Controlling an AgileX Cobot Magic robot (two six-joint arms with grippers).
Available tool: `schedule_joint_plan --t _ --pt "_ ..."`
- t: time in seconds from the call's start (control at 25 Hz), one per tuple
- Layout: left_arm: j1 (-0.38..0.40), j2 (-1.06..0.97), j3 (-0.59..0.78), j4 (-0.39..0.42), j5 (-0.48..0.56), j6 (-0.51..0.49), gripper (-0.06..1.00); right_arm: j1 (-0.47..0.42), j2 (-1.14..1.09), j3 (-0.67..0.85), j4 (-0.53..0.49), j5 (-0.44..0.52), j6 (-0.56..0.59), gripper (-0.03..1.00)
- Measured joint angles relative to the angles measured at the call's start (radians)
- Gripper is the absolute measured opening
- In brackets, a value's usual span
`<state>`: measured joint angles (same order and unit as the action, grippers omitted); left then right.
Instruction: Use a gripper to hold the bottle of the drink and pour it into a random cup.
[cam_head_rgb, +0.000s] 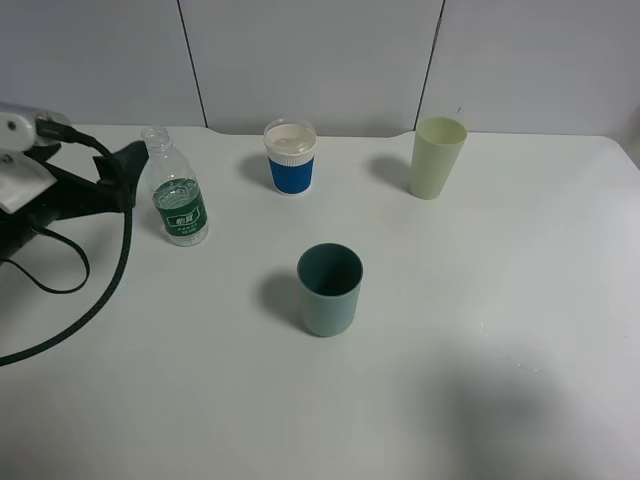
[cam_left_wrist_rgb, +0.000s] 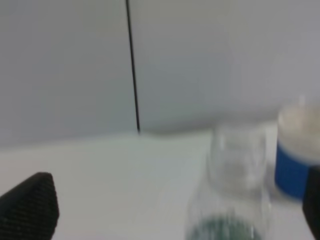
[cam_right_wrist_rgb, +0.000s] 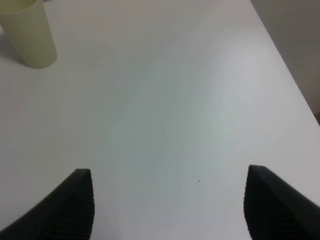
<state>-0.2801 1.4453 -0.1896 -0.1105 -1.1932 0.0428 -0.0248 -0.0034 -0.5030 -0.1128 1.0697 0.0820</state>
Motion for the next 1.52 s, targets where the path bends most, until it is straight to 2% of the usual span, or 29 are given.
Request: schedule_joint_plan --t 0.16,0.32,0.44,0.76,0.84,1.0,1.12,1.2,1.52 --pt "0.0 -0.135 -0.026 -0.044 0.036 0.054 0.99 0.0 0.0 0.0 0.0 0.0 0.0 0.63" --pt "0.0 -0.275 -0.131 -0.048 0.198 0.123 0.99 0.0 0.0 0.0 0.0 0.0 0.0 0.63" --pt "0.0 -0.359 -0.253 -0.039 0.416 0.161 0.99 0.0 0.0 0.0 0.0 0.0 0.0 0.63" --pt "0.0 -0.526 -0.582 0.002 1.193 0.17 0.99 0.0 0.0 0.0 0.0 0.0 0.0 0.63" --pt "0.0 -0.572 -0.627 0.006 1.371 0.17 0.99 0.0 0.0 0.0 0.0 0.0 0.0 0.63" --pt "0.0 -0.679 -0.666 0.005 1.65 0.17 0.99 0.0 0.0 0.0 0.0 0.0 0.0 0.63" --pt "0.0 -0.791 -0.666 0.005 1.795 0.17 0.99 0.0 0.0 0.0 0.0 0.0 0.0 0.63" --pt "0.0 -0.868 -0.666 0.005 1.855 0.168 0.99 0.0 0.0 0.0 0.0 0.0 0.0 0.63" --pt "0.017 -1.12 -0.666 0.005 1.978 0.098 0.99 0.0 0.0 0.0 0.0 0.0 0.0 0.63"
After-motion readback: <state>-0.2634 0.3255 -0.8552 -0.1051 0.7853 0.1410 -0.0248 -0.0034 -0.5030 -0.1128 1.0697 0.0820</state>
